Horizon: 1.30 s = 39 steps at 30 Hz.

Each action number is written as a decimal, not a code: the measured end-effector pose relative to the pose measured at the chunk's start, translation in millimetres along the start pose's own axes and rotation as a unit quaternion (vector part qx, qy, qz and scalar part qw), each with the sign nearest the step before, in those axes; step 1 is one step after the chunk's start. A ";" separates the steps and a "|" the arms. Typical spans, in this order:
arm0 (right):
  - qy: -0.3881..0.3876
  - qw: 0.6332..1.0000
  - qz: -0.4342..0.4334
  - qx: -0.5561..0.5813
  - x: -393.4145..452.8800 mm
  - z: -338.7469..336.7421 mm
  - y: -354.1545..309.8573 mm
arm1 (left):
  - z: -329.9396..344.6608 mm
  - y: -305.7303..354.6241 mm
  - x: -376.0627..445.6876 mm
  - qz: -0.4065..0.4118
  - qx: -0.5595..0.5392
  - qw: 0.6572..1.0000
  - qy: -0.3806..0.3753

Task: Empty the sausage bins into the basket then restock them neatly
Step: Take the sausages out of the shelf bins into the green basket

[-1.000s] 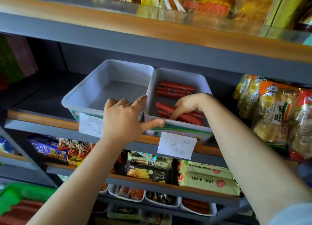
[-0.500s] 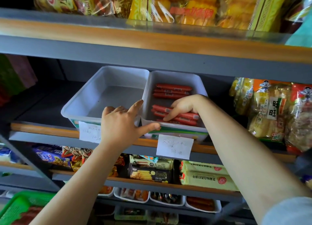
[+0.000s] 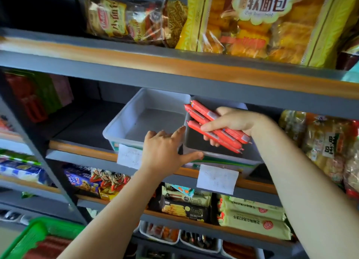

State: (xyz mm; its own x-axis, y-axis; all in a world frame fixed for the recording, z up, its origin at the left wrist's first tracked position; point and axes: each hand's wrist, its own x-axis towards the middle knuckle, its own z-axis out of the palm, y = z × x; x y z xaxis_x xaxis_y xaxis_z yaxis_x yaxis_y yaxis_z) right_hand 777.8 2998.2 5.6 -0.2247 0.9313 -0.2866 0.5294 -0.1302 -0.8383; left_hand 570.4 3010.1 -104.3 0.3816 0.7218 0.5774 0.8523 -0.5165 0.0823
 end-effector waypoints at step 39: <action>-0.056 0.984 0.107 0.131 227.6 604.4 136.8 | 132.5 -345.3 -438.4 -0.676 -0.712 0.176 -0.077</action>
State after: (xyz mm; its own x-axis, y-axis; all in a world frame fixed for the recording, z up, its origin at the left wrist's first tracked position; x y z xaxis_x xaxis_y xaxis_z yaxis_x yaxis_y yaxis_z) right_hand 304.6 2986.9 -454.6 -0.2281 0.8313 -0.5068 0.3494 -0.4160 -0.8396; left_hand 156.2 2933.0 -493.5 0.2736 0.5754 -0.7707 -0.7087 0.6624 0.2429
